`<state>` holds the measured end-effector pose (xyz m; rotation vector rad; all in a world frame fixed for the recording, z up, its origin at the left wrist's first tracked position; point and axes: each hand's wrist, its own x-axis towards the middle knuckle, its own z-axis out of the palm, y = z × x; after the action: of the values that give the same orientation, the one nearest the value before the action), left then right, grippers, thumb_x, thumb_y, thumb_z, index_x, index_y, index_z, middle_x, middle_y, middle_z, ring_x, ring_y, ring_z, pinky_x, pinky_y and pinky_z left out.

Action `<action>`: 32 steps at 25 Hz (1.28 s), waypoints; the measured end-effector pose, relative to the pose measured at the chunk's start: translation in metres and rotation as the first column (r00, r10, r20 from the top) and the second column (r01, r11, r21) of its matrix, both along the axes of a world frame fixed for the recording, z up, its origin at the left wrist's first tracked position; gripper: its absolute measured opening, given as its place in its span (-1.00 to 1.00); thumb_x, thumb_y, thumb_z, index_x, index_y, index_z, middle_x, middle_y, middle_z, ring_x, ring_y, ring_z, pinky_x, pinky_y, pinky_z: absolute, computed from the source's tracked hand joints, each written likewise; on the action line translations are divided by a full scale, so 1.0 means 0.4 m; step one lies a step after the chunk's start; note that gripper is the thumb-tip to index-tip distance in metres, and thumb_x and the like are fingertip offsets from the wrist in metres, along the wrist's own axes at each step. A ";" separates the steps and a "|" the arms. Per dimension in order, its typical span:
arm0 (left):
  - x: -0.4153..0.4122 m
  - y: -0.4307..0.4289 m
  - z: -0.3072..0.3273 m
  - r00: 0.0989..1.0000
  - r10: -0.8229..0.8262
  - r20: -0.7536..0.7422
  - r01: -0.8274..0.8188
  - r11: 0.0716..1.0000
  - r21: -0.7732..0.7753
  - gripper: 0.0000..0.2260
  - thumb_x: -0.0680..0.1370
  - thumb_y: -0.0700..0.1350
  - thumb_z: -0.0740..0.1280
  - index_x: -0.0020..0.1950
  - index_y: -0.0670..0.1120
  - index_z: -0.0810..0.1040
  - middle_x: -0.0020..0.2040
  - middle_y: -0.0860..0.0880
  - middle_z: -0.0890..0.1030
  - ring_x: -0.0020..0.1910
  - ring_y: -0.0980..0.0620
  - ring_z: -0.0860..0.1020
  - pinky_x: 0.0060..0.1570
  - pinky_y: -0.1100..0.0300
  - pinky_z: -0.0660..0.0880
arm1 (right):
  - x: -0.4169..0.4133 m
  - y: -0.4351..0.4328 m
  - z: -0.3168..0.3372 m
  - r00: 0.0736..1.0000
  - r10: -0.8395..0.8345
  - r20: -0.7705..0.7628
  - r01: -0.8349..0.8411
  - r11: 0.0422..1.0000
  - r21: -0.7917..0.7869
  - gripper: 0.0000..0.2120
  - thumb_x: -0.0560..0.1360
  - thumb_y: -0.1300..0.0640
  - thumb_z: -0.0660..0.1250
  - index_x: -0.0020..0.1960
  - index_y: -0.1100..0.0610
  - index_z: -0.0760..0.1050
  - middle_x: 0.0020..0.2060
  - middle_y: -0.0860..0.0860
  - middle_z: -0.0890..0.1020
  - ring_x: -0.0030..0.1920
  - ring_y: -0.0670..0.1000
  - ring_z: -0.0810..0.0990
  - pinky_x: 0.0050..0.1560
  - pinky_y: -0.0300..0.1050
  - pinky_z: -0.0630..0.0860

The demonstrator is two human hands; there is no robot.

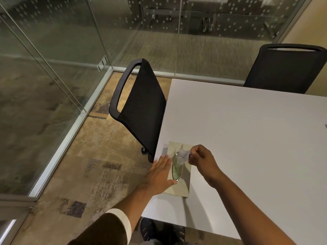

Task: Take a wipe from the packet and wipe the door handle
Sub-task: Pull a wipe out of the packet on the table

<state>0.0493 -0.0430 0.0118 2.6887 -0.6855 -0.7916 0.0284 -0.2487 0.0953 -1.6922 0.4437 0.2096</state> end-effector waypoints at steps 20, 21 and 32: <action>-0.139 0.072 0.247 0.505 0.674 -0.539 -0.786 0.101 -0.611 -0.83 0.63 -0.24 0.45 0.08 0.03 0.73 -0.07 0.01 0.80 -0.04 -0.03 0.75 -0.05 0.12 0.70 | 0.023 0.115 0.107 0.949 0.311 0.040 -0.314 0.934 0.168 -0.77 0.71 0.05 0.21 -0.01 0.11 0.57 0.02 0.16 0.70 0.04 0.22 0.73 0.14 0.15 0.70; -0.152 0.086 0.253 0.466 0.717 -0.519 -0.795 0.080 -0.602 -0.83 0.63 -0.20 0.45 0.04 0.09 0.73 -0.08 0.03 0.79 -0.05 -0.02 0.74 -0.05 0.08 0.70 | 0.024 0.133 0.112 0.939 0.340 0.044 -0.343 0.929 0.141 -0.77 0.71 0.05 0.20 -0.01 0.11 0.57 0.01 0.14 0.70 0.02 0.22 0.72 0.09 0.07 0.70; -0.235 0.402 0.300 0.179 0.552 -0.815 -0.592 -0.601 -0.537 -0.77 0.61 -0.48 0.30 0.12 -0.26 0.68 0.06 -0.19 0.78 0.00 -0.07 0.77 -0.15 0.15 0.70 | 0.017 0.462 0.141 0.783 0.620 0.057 -0.620 0.784 -0.002 -0.81 0.67 0.01 0.30 -0.03 0.06 0.61 -0.16 -0.08 0.70 -0.12 -0.06 0.67 -0.05 -0.23 0.58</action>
<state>-0.0445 0.1177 0.1319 1.0234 0.6803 0.1980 0.0352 -0.0638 0.1519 -1.7753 -0.1818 0.6474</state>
